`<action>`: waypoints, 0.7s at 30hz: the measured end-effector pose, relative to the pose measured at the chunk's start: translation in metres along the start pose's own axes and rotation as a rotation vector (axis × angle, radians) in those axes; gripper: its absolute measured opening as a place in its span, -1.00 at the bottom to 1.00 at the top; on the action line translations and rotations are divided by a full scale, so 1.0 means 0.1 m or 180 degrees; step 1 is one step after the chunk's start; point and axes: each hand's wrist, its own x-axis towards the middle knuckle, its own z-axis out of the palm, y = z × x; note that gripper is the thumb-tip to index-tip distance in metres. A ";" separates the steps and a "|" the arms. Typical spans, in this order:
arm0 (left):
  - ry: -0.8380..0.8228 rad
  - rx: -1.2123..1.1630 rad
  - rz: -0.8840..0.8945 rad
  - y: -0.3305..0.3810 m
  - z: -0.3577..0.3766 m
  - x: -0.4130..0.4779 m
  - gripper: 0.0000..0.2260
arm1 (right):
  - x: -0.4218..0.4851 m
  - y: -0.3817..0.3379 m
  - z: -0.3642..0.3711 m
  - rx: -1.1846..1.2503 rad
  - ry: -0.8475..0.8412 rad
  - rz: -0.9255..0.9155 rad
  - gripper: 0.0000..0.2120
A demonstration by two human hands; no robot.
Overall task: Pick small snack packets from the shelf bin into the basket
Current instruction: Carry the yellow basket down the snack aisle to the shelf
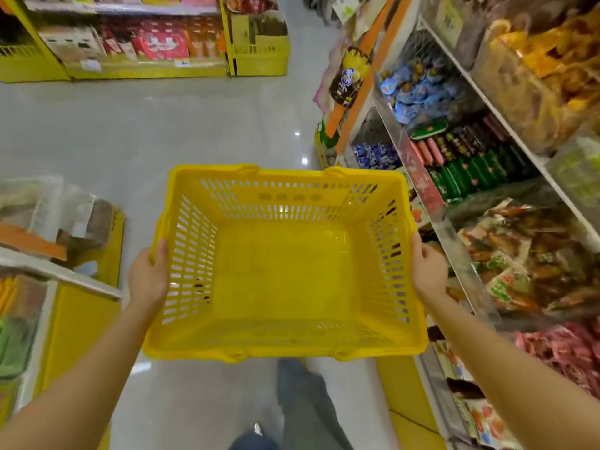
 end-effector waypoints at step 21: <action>-0.0957 0.0357 0.0377 1.13 0.94 2.76 -0.56 | 1.25 -0.96 0.97 0.0033 0.0537 0.0941 -0.40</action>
